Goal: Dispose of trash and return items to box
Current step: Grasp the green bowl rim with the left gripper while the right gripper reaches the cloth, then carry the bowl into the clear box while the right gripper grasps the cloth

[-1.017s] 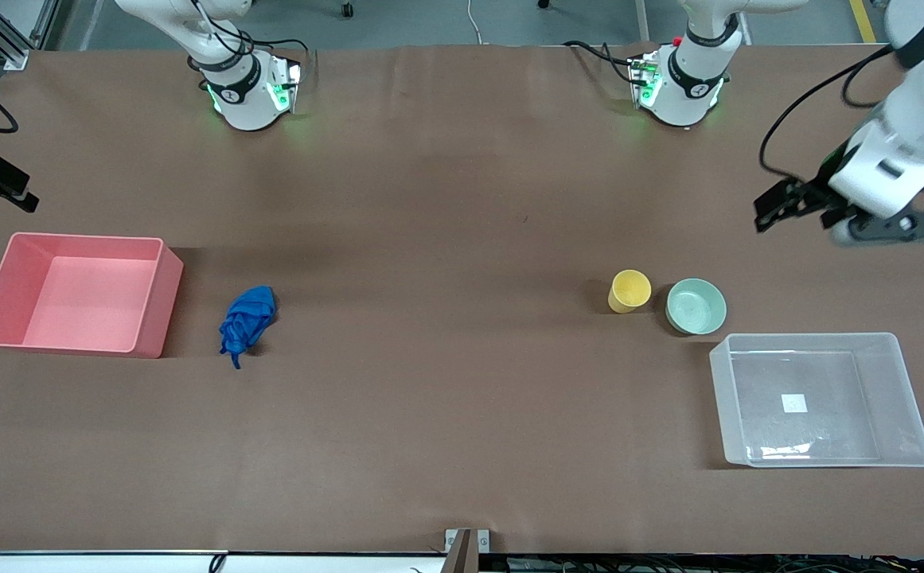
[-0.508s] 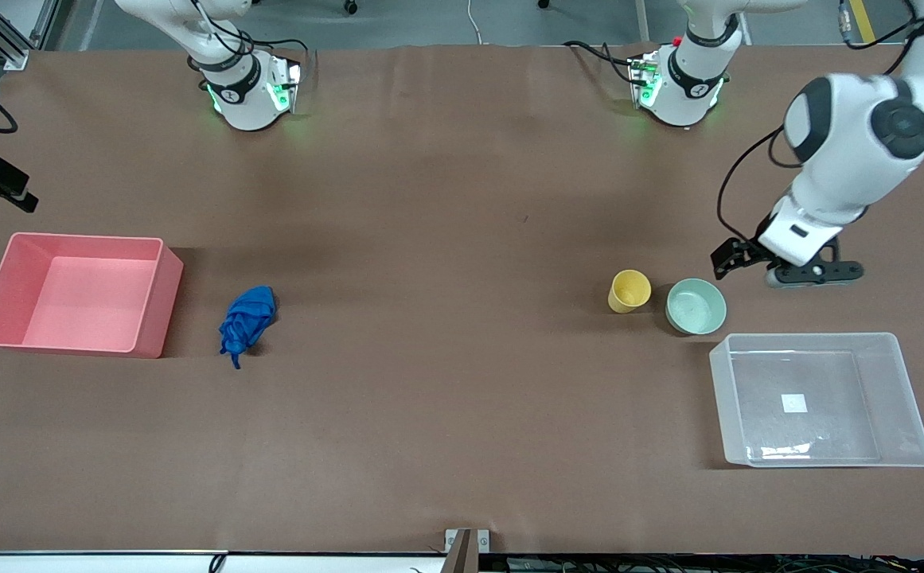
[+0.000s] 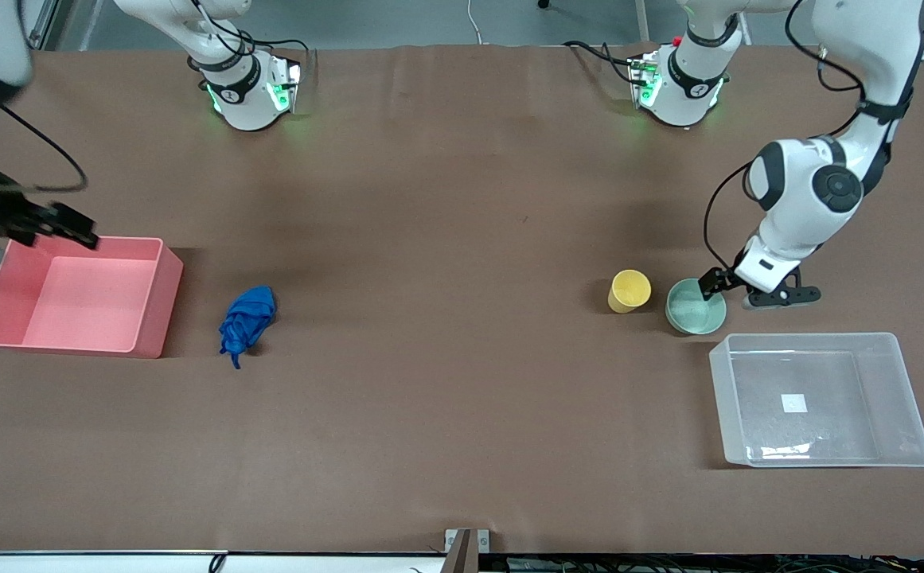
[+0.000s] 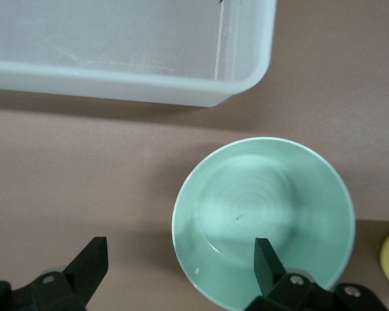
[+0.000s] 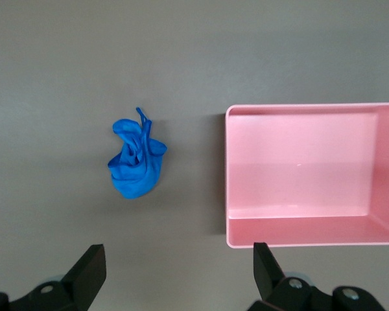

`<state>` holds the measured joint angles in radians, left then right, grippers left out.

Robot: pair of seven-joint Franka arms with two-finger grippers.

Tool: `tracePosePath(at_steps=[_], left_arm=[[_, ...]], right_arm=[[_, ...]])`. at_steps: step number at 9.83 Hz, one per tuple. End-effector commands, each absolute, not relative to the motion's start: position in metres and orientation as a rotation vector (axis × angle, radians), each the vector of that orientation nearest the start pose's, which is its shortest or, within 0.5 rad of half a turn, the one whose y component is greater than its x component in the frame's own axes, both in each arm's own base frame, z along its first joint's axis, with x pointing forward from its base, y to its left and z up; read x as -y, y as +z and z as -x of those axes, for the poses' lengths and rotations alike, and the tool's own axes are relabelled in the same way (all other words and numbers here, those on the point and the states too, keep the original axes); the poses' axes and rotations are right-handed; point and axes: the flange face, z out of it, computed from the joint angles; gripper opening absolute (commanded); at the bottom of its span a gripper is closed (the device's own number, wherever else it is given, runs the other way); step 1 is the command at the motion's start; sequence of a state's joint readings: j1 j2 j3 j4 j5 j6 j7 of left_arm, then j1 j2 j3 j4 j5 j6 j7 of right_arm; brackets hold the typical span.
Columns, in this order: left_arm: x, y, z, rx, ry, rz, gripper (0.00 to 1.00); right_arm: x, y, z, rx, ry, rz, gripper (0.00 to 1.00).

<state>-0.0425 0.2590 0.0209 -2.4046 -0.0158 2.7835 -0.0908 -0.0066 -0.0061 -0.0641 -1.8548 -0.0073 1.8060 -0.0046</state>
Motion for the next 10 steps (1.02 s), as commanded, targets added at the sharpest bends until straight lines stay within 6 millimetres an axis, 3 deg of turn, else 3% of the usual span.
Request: tracePosePath(at_steps=[1,2,3,4,5,6,8,10], left_arm=[[0.008,0.190,-0.516,0.116,-0.159,3.136,0.69],[0.008,0.186,-0.520,0.130,-0.157,3.138,0.37],[0.008,0.187,-0.521,0.128,-0.159,3.138,0.13],[0.007,0.186,-0.520,0.128,-0.157,3.139,0.05],[0.007,0.186,-0.520,0.137,-0.157,3.139,0.01],[0.008,0.193,-0.521,0.149,-0.174,3.139,0.00],[0.013,0.249,-0.524,0.145,-0.205,3.145,0.00],[0.014,0.323,-0.524,0.133,-0.180,3.151,0.00]], right_arm=[[0.041,0.522,-0.545,-0.133,0.078,3.152,1.00],[0.038,0.502,-0.552,-0.130,0.112,3.153,1.00],[0.018,0.463,-0.570,-0.165,0.161,3.158,1.00],[-0.007,0.426,-0.583,-0.193,0.207,3.165,1.00],[-0.023,0.394,-0.593,-0.175,0.218,3.172,1.00],[-0.027,0.360,-0.602,-0.167,0.225,3.177,1.00],[-0.045,0.301,-0.614,-0.129,0.222,3.178,1.00],[-0.045,0.250,-0.611,-0.130,0.202,3.177,1.00]])
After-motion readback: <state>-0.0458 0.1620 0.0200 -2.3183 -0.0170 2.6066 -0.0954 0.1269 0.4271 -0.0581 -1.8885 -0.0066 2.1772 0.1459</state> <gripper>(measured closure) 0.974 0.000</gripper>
